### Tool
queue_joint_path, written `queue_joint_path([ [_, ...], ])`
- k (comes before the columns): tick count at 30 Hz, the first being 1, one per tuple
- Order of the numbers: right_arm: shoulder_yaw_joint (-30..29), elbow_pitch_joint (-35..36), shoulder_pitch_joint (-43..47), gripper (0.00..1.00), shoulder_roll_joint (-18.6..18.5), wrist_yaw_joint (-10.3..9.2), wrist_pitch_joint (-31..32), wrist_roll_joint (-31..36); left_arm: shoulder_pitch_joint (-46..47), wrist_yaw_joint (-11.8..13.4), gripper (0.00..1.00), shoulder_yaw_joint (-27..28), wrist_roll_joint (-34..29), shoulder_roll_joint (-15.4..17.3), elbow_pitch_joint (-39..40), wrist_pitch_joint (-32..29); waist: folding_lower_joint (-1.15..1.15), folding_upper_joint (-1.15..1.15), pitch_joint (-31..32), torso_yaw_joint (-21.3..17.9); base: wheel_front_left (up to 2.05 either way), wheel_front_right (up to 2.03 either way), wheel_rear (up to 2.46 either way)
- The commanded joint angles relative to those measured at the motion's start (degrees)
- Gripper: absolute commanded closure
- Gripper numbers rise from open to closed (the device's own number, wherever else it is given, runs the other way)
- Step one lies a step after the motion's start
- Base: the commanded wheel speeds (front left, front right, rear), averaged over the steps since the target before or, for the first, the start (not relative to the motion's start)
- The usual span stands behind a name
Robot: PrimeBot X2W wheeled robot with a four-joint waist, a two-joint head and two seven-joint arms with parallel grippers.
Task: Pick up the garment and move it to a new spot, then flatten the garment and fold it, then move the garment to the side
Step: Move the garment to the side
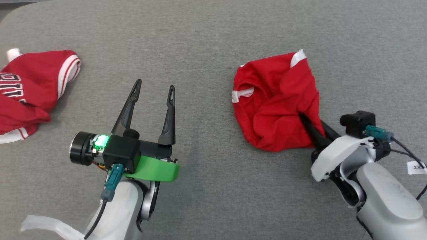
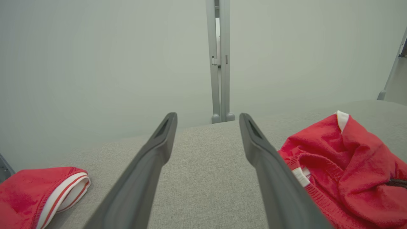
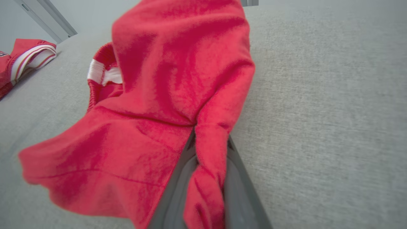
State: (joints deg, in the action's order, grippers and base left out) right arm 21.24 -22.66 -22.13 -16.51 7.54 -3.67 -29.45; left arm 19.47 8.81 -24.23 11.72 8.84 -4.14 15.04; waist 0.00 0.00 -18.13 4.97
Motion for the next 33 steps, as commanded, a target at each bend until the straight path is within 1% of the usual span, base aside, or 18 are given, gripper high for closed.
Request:
queue_joint_path([
  [1,-0.2,-0.5,-1.8,1.00,-1.7,-0.10,-0.8,-0.5,1.5,0.0,0.00,-0.2,-0.8,0.6,0.6,0.1,0.00,0.00,-3.4,-5.5,0.00,0.00,0.00],
  [2,-0.6,-1.1,-2.3,1.00,-2.6,-0.10,-1.2,-1.1,2.1,-0.3,0.00,-0.6,-1.0,0.5,0.9,0.0,0.00,0.00,-3.9,-6.2,0.00,0.00,0.00],
  [5,-1.5,-3.4,-4.8,1.00,-6.8,-0.10,-1.7,-2.1,4.2,-0.7,0.00,-1.5,-2.2,0.8,2.2,-0.9,0.00,0.00,-6.4,-9.0,0.00,0.00,0.00],
  [7,-2.4,-5.5,-6.5,1.00,-9.8,-0.10,-2.6,-3.0,5.7,-1.2,0.00,-2.3,-3.0,0.8,3.0,-1.5,0.00,0.00,-7.9,-10.2,0.00,0.00,0.00],
  [10,-3.6,-9.3,-8.9,1.00,-14.5,-0.10,-3.3,-4.4,7.8,-1.7,0.00,-3.4,-3.9,0.7,4.1,-2.4,0.00,0.00,-10.3,-11.2,0.00,0.00,0.00],
  [14,-4.1,-13.8,-12.5,1.00,-19.9,-0.10,-4.3,-5.0,10.2,-2.5,0.00,-4.7,-4.5,0.3,4.8,-3.1,0.00,0.00,-12.8,-11.3,0.00,0.00,0.00],
  [17,-4.1,-16.4,-15.6,1.00,-22.9,-0.10,-5.2,-5.3,11.6,-2.9,0.00,-5.7,-5.2,0.0,5.3,-3.6,0.00,0.00,-14.7,-10.9,0.00,0.00,0.00],
  [20,-4.6,-18.9,-19.7,1.00,-25.0,-0.11,-6.8,-5.8,12.9,-3.2,0.00,-6.4,-5.8,-0.1,5.6,-3.7,0.00,0.00,-16.4,-10.3,0.00,0.00,0.00],
  [23,-5.9,-22.5,-22.8,1.00,-25.3,-0.10,-7.7,-6.9,13.7,-3.4,0.00,-6.9,-6.0,-0.3,5.6,-3.8,0.00,0.00,-17.4,-9.8,0.00,0.00,0.00],
  [24,-6.8,-24.3,-23.9,0.91,-25.5,-0.10,-8.2,-7.2,13.9,-3.5,0.00,-7.1,-6.1,-0.3,5.5,-3.8,0.00,0.00,-17.6,-9.6,0.00,0.00,0.00],
  [25,-7.3,-25.5,-24.6,0.65,-25.5,-0.10,-8.4,-7.7,14.1,-3.6,0.00,-7.2,-6.1,-0.4,5.3,-3.7,0.00,0.00,-17.7,-9.4,0.00,0.00,0.00],
  [26,-7.3,-26.7,-25.4,0.18,-25.5,-0.09,-8.9,-7.4,14.2,-3.6,0.00,-7.3,-6.0,-0.5,5.2,-3.6,0.00,0.00,-17.7,-9.3,0.00,0.00,0.00],
  [27,-7.4,-27.5,-25.8,0.00,-25.5,-0.10,-9.2,-7.2,14.2,-3.6,0.00,-7.4,-6.0,-0.5,5.1,-3.5,0.00,0.00,-17.7,-9.2,0.00,0.00,0.00],
  [31,-8.7,-29.6,-26.5,0.00,-25.4,-0.10,-11.2,-5.2,13.6,-3.0,0.00,-7.2,-5.5,-0.4,4.3,-3.2,0.00,0.00,-16.8,-9.5,0.00,0.00,0.00],
  [33,-10.2,-28.5,-25.7,0.00,-24.5,-0.09,-11.5,-3.8,12.9,-2.7,0.00,-6.9,-5.2,-0.2,3.9,-2.9,0.00,0.00,-15.8,-10.0,0.00,0.00,0.00],
])
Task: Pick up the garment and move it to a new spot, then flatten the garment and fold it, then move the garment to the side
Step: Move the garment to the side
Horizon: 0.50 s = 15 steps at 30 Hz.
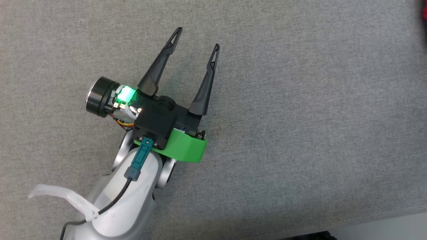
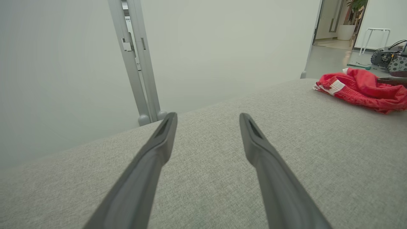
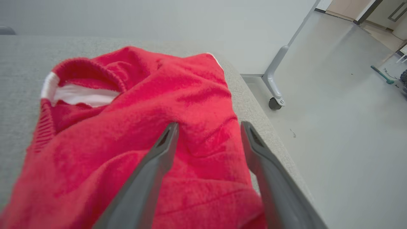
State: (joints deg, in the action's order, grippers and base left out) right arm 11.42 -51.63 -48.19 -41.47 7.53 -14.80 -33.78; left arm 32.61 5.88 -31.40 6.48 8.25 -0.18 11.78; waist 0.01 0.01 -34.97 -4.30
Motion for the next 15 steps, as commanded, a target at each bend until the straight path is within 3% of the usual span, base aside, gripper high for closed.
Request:
queue_joint_path([
  [1,-2.2,2.3,1.0,0.00,0.7,-0.08,-0.4,1.7,-0.8,0.4,0.00,0.5,0.4,0.5,-0.4,0.5,-0.01,-0.01,1.7,-1.1,0.00,0.00,0.00],
  [4,-8.0,8.0,5.5,0.00,3.1,-0.09,-0.3,5.1,-2.2,1.1,0.00,1.2,1.1,1.0,-1.2,0.8,-0.01,-0.01,3.8,-1.8,0.00,0.00,0.00],
  [9,-16.3,21.1,15.9,0.00,10.5,-0.08,-0.4,11.3,-6.0,2.9,0.00,3.1,2.8,1.8,-2.5,1.4,-0.01,-0.01,8.8,-2.9,0.00,0.00,0.00],
  [15,-18.7,35.0,28.7,0.00,20.2,-0.08,-0.4,15.6,-11.7,4.8,0.00,5.5,5.7,2.8,-3.2,1.9,-0.01,-0.01,14.6,-2.5,0.00,0.00,0.00],
])
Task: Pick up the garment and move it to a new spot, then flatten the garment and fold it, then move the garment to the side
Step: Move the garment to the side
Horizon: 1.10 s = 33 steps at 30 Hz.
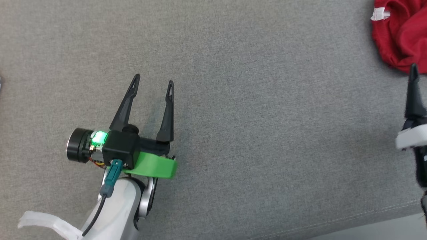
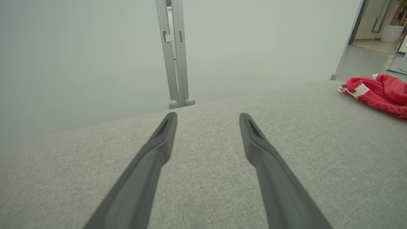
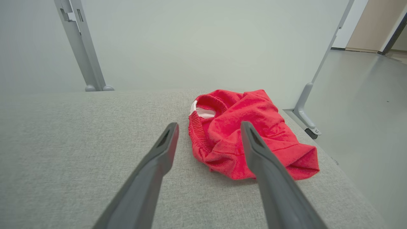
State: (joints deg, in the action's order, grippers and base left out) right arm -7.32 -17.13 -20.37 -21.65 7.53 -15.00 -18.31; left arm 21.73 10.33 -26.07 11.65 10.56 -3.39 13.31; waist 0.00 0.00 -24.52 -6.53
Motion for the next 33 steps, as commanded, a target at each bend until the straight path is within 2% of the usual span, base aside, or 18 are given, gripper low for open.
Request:
queue_joint_path([
  [1,-0.1,2.6,2.8,0.00,1.9,-0.08,-0.2,0.4,-1.8,0.6,0.00,0.5,0.9,0.5,-0.1,0.4,0.00,0.00,5.1,0.2,0.00,0.00,0.00],
  [5,2.0,8.0,9.2,0.00,6.9,-0.08,-0.2,1.2,-5.4,1.6,0.00,1.9,2.4,1.0,-0.5,0.8,0.00,0.00,8.3,1.9,0.00,0.00,0.00],
  [13,6.0,15.9,17.3,0.00,12.7,-0.08,2.7,2.5,-13.4,3.8,0.00,5.2,5.1,2.6,-0.9,1.3,0.00,0.00,15.0,6.0,0.00,0.00,0.00],
  [21,6.7,20.7,22.4,0.00,14.8,-0.07,6.9,4.5,-18.8,3.8,0.00,6.5,6.7,4.1,-1.2,1.5,0.00,0.00,20.3,8.4,0.00,0.00,0.00],
  [33,5.9,25.0,28.9,0.00,16.1,-0.07,11.5,6.0,-22.7,2.6,0.00,5.1,7.4,5.7,-1.8,1.1,0.00,0.00,25.1,8.0,0.00,0.00,0.00],
])
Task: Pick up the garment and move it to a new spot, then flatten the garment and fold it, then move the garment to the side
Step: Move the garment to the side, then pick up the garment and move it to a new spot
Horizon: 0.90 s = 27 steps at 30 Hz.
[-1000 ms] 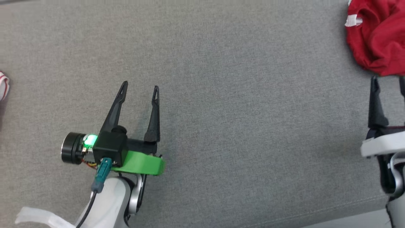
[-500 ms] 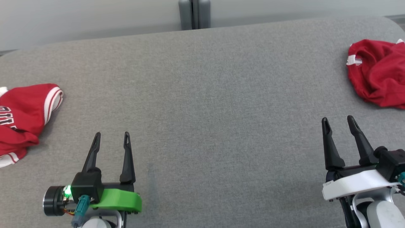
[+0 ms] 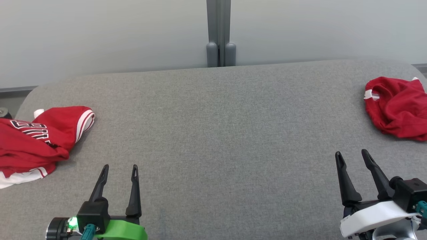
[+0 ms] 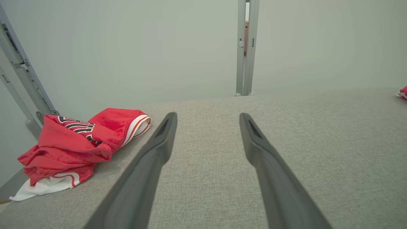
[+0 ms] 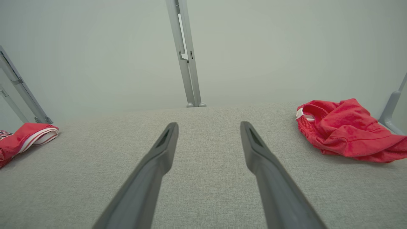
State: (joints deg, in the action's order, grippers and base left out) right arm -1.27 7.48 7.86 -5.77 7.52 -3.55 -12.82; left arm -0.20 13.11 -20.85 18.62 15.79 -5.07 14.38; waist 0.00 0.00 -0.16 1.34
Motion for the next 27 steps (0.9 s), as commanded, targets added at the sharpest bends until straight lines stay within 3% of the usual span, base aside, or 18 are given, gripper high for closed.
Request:
queue_joint_path([
  [1,-0.3,0.6,1.0,0.00,0.3,-0.06,0.3,0.5,-1.0,-0.2,0.00,-0.1,0.6,0.5,-0.2,0.1,0.00,0.00,0.9,0.1,0.00,0.00,0.00],
  [19,-1.5,3.2,3.4,0.00,1.7,-0.06,2.4,0.9,0.3,-1.1,0.00,-0.4,1.2,0.2,-2.4,0.6,0.00,0.00,1.6,0.5,0.00,0.00,0.00],
  [27,-1.7,5.8,2.9,0.00,1.6,-0.05,2.8,0.8,3.8,-1.4,0.00,-0.2,0.5,-0.9,-1.9,0.8,0.00,0.00,-1.0,7.5,0.00,0.00,0.00],
])
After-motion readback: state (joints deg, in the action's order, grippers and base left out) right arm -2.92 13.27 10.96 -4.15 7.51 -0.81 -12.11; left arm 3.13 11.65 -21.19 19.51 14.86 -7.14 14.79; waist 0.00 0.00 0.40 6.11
